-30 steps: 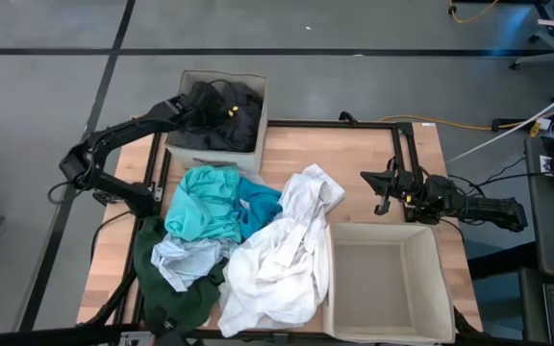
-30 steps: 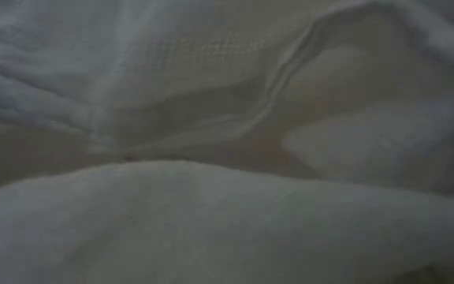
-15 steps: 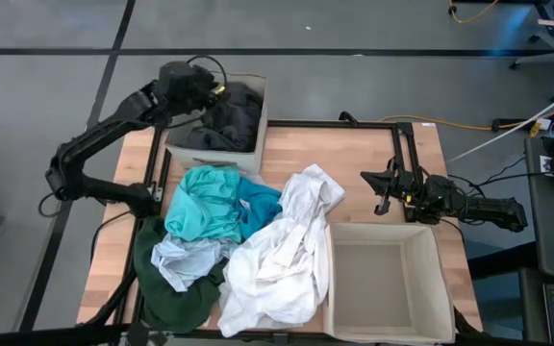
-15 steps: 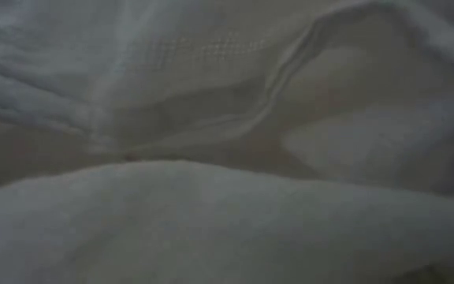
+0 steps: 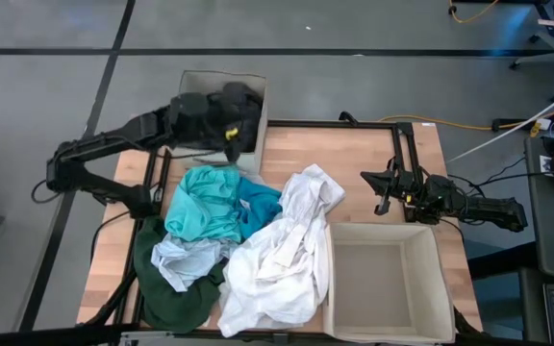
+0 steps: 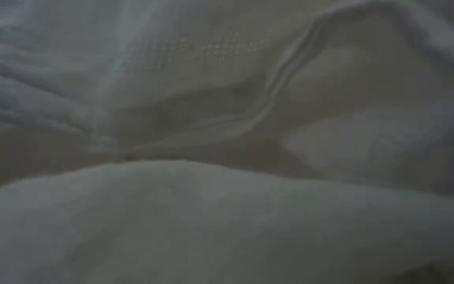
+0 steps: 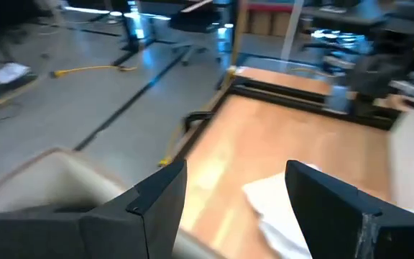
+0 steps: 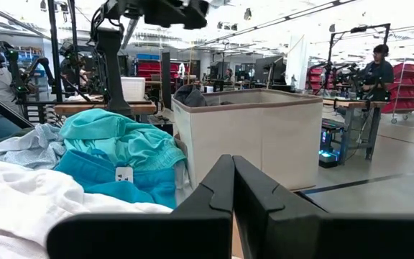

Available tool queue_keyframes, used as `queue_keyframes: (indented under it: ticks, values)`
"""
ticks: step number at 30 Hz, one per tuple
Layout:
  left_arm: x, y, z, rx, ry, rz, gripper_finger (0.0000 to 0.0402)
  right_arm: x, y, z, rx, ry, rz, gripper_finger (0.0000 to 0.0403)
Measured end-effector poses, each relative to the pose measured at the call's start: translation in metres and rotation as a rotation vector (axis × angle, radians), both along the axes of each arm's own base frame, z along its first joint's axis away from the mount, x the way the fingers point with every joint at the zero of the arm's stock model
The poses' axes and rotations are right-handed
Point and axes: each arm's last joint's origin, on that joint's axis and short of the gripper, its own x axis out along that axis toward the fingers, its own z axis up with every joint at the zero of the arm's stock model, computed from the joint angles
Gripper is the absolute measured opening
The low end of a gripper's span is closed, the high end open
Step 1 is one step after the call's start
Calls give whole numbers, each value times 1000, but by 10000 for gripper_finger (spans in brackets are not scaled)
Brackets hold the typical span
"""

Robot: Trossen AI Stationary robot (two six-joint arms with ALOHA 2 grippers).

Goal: Sort clothes
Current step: Put the white polo into the bottom white laundry bin

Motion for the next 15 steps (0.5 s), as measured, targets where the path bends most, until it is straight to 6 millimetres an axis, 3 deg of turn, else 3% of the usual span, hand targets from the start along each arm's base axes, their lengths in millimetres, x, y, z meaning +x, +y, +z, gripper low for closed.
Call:
queue_keyframes:
  ticks: [4, 15]
  values:
    - [9, -26, -7, -33, -1, -94, 226, 0, 0, 0, 0, 0, 0, 5]
    - [18, -80, -51, -200, 78, -196, 226, 0, 0, 0, 3, -1, 1, 5]
